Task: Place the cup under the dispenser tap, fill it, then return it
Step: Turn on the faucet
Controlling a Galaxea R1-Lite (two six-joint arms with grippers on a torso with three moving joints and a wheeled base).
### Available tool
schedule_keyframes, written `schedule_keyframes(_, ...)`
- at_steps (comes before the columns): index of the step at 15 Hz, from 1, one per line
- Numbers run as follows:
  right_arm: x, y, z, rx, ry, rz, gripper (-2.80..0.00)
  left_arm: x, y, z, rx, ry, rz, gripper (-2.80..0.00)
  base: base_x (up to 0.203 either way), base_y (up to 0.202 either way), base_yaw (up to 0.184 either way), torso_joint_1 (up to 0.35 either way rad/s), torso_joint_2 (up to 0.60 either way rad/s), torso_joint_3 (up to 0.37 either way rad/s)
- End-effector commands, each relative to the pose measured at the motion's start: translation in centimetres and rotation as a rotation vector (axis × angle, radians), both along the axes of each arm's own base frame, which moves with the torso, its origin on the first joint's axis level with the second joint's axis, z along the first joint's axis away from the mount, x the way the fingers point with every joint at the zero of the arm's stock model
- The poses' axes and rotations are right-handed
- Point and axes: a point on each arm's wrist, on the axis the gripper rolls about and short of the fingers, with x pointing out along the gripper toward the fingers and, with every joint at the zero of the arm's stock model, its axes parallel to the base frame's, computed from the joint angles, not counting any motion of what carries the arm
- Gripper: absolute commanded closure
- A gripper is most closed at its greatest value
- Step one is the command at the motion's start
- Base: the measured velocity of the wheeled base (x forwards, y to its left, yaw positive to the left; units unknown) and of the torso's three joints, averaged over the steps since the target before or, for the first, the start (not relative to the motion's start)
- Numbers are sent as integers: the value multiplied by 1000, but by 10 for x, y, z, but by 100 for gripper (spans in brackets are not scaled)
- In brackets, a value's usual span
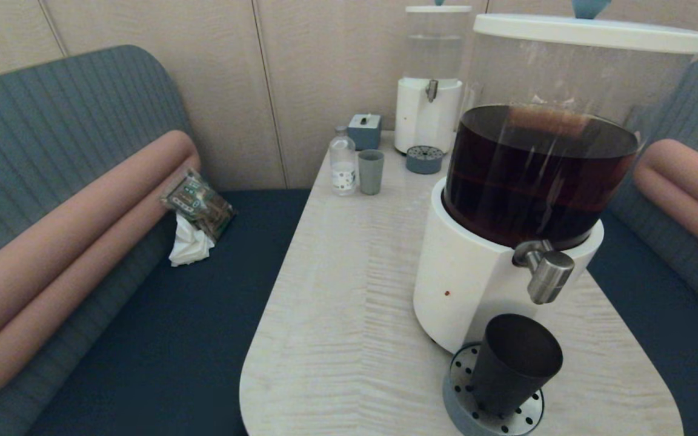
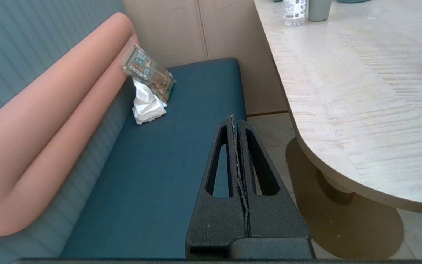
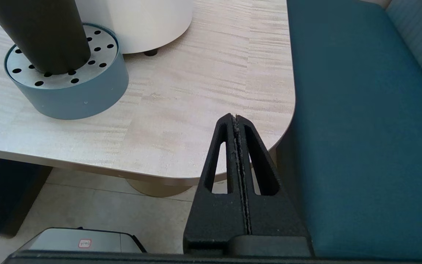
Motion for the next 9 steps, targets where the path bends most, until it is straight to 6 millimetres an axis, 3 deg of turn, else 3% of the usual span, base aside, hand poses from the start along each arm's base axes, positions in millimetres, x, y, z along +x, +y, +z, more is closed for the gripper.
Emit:
schedule_keyframes(1,0,0,0,6,-1,0,0,3,0,-11,0,40,0,0,0,0,0,0,0,0)
schedule_keyframes(7,0,0,0,13,-1,-4,0,3,0,-11,0,40,0,0,0,0,0,0,0,0)
schedule_keyframes(9,-5,0,16,8,-56,-19,0,3,0,-11,0,40,0,0,0,0,0,0,0,0)
